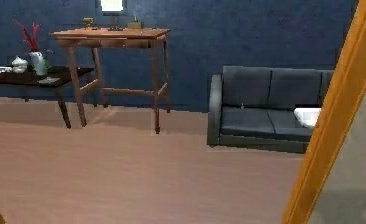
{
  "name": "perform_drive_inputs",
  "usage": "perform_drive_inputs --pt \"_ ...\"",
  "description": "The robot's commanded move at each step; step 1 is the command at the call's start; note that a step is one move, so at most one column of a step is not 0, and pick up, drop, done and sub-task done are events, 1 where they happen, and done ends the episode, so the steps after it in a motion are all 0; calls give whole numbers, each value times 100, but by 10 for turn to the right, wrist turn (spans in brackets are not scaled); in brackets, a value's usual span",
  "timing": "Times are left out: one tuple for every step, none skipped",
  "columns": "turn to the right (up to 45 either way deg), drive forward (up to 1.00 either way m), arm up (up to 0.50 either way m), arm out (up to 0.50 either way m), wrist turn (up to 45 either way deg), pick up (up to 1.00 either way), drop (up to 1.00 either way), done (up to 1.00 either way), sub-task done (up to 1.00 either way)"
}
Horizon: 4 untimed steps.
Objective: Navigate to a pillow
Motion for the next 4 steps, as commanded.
perform_drive_inputs --pt "30 0 0 0 0 0 0 0 0" --pt "0 95 0 0 0 0 0 0 0" --pt "360 0 0 0 0 0 0 0 0" --pt "0 50 0 0 0 0 0 0 0"
